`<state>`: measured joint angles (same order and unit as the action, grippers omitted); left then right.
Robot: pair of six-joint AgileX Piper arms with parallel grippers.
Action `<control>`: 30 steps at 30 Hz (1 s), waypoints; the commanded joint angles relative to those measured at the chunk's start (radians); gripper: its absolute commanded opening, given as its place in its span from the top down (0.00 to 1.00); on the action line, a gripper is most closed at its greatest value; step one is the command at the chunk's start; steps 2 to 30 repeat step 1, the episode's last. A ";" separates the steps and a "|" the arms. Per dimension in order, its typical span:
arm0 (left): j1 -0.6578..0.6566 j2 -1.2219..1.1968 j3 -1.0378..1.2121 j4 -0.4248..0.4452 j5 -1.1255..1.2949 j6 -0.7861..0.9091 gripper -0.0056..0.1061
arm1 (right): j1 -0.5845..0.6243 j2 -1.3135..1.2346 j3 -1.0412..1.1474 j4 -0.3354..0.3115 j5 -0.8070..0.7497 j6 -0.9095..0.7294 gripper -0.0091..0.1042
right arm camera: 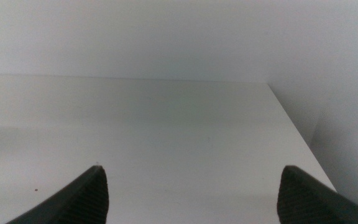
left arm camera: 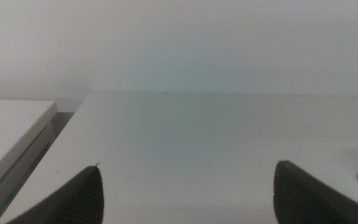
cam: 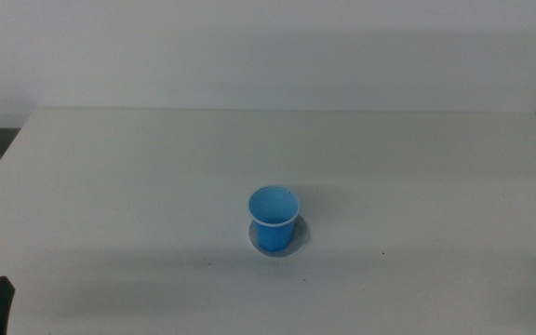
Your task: Place an empty cup on a cup mat.
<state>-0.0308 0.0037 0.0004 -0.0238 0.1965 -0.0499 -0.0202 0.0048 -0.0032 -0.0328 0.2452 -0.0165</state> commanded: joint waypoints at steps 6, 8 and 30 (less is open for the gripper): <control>0.001 -0.004 0.000 0.000 -0.014 -0.002 0.11 | 0.002 -0.005 0.003 -0.005 -0.007 -0.004 0.10; 0.001 -0.004 0.000 0.000 -0.014 -0.002 0.11 | 0.002 -0.005 0.003 -0.005 -0.007 -0.004 0.10; 0.001 -0.004 0.000 0.000 -0.014 -0.002 0.11 | 0.002 -0.005 0.003 -0.005 -0.007 -0.004 0.10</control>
